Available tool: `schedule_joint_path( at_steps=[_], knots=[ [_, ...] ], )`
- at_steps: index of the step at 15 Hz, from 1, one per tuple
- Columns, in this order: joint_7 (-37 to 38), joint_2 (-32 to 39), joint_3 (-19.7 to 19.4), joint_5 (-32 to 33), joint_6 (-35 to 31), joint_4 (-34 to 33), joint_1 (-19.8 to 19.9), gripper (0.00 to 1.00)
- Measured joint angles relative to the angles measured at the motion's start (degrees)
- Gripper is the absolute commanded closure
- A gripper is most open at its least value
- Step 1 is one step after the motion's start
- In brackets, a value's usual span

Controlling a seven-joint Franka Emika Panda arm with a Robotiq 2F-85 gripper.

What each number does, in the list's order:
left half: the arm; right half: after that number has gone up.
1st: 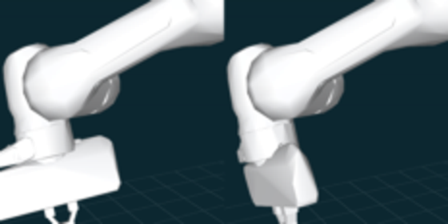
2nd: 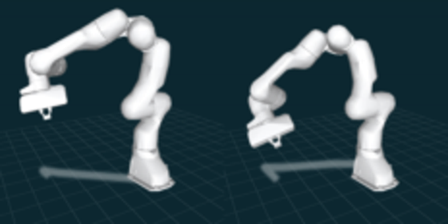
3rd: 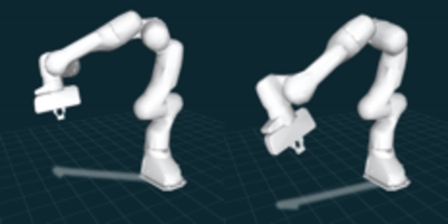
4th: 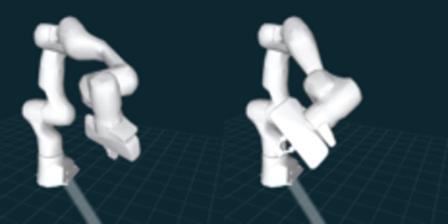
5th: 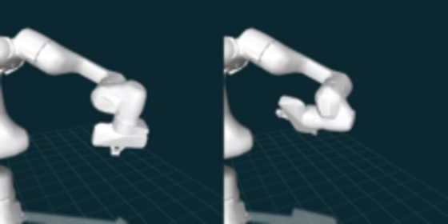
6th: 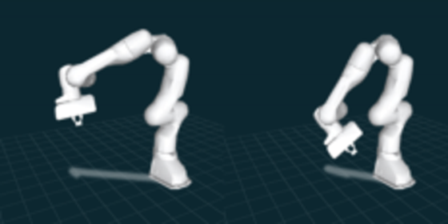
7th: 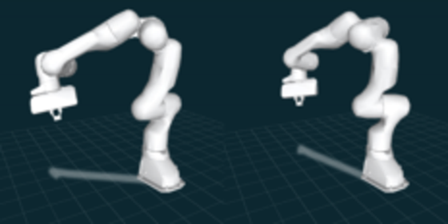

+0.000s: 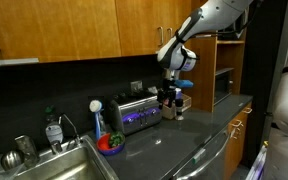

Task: Turn the knob on the right side of the toaster in a clockwise direction

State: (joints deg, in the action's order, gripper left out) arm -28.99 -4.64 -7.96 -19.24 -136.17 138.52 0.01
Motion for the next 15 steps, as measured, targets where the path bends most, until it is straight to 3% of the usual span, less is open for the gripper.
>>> schedule_joint_path(
  at_steps=[15],
  knots=[
    [0.01, 6.43, 0.35, 0.36, -0.04, -6.41, 2.12, 0.00]
  ],
)
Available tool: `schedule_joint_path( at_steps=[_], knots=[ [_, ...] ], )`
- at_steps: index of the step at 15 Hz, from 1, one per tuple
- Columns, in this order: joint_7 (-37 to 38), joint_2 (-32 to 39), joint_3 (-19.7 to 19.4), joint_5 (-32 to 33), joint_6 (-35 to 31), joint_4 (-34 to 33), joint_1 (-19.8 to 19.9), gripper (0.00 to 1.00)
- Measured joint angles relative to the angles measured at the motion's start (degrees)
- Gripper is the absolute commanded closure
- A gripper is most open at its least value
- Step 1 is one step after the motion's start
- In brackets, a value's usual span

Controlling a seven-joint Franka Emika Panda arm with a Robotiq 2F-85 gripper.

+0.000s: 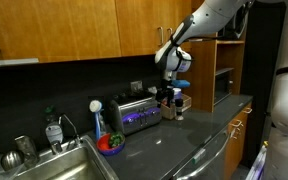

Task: Turn the knob on the right side of the toaster in a clockwise direction

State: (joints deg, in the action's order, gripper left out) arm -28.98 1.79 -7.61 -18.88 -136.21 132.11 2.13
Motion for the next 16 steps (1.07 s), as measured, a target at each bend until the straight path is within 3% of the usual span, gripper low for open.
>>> schedule_joint_path(
  at_steps=[16],
  knots=[
    [0.00, 6.74, 2.53, 0.81, -0.01, -4.08, 2.28, 0.00]
  ],
)
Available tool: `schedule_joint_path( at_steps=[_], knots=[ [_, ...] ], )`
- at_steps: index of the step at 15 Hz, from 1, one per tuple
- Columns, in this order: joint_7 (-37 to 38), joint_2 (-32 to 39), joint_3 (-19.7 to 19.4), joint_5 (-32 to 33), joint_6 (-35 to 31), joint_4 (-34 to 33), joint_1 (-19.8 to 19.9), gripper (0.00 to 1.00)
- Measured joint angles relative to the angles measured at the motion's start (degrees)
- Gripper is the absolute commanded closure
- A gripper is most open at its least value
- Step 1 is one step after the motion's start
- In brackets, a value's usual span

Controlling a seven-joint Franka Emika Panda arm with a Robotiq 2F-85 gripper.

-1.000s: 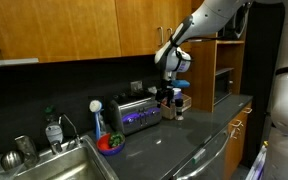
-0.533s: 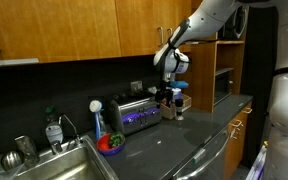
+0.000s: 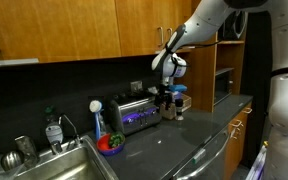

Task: Turn the knob on the right side of the toaster in a clockwise direction

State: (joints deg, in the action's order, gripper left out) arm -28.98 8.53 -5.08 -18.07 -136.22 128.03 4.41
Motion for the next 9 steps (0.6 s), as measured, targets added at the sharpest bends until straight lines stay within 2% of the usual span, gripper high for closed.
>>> schedule_joint_path(
  at_steps=[9],
  knots=[
    [0.50, 1.41, 2.59, 3.40, -0.42, -0.97, -0.04, 0.00]
  ],
)
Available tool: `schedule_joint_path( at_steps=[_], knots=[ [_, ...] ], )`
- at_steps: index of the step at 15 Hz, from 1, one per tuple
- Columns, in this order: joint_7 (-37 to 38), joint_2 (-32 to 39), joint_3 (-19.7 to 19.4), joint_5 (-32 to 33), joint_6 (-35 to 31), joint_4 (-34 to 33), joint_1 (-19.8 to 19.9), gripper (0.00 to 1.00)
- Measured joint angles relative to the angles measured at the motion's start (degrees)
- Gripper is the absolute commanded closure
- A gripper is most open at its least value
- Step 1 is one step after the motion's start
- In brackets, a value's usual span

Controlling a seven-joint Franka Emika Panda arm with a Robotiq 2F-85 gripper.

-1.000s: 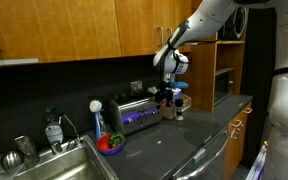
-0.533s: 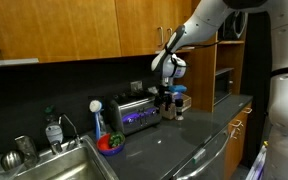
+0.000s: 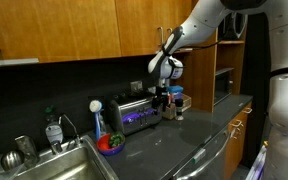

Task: Turn the knob on the right side of the toaster in a clockwise direction

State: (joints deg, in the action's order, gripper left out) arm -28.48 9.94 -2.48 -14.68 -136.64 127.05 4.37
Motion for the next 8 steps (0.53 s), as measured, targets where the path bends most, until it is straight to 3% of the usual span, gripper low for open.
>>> schedule_joint_path(
  at_steps=[8],
  knots=[
    [2.45, 0.69, 0.50, 4.27, -1.79, -0.94, -0.01, 0.00]
  ],
)
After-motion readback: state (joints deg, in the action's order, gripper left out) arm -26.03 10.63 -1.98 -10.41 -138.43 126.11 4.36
